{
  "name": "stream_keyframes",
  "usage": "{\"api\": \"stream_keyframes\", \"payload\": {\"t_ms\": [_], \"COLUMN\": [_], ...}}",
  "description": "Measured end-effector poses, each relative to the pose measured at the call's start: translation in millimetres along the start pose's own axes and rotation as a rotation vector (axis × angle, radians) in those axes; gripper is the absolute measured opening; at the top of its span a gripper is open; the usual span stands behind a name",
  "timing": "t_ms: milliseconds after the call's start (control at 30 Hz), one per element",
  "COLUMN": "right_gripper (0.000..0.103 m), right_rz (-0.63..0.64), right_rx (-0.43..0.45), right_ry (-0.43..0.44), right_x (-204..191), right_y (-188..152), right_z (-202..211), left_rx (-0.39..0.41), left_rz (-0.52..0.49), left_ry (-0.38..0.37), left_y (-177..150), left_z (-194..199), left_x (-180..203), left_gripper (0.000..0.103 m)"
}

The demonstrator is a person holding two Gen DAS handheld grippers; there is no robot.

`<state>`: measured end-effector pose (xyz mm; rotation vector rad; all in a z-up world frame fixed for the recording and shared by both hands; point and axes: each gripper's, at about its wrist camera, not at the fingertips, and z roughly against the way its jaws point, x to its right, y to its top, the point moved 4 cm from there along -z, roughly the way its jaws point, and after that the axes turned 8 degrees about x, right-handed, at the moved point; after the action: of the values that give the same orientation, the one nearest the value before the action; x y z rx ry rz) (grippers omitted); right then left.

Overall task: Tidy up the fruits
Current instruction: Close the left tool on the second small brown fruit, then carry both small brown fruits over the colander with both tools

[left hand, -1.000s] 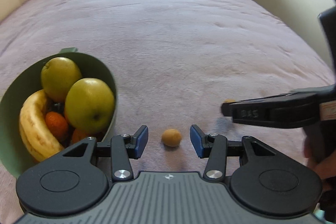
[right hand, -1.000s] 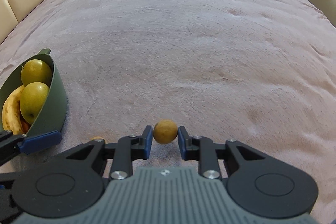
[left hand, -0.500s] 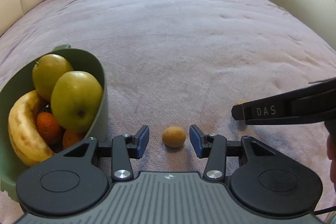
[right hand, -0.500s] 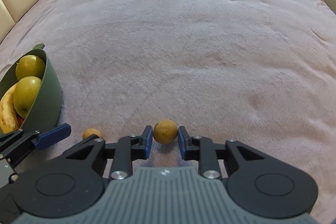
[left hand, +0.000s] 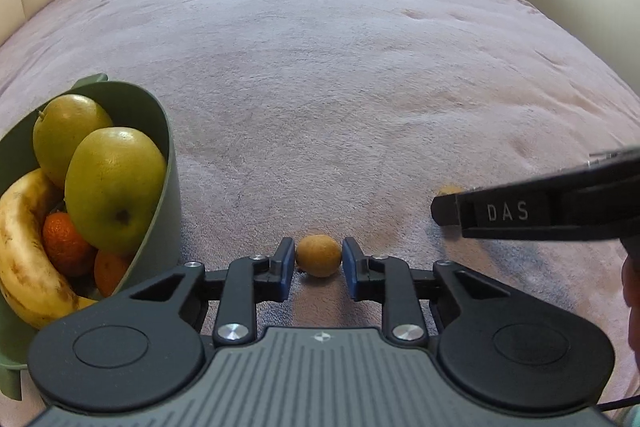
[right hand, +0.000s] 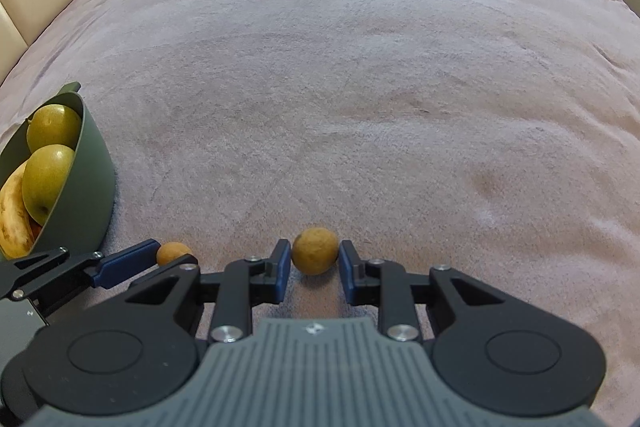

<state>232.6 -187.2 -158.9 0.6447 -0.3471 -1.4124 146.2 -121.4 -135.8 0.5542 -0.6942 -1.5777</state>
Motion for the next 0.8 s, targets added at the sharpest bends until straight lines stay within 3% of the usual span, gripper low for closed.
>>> {"api": "stream_keyframes", "payload": {"t_ms": [333,800], "right_gripper": [0.022,0.023], "right_rz": [0.035,0.125], "right_rx": [0.067,0.173], "right_ry": [0.011,0.093], "right_x": [-18,-73], "right_y": [13,29], "right_z": [20,60], "left_rx": [0.062,0.140], "left_rz": [0.045,0.159], "left_ry": [-0.003,0.054], "left_y": [26,56], "left_z": [31,84], "left_x": [-10,-62], "left_gripper": [0.028,0.028]}}
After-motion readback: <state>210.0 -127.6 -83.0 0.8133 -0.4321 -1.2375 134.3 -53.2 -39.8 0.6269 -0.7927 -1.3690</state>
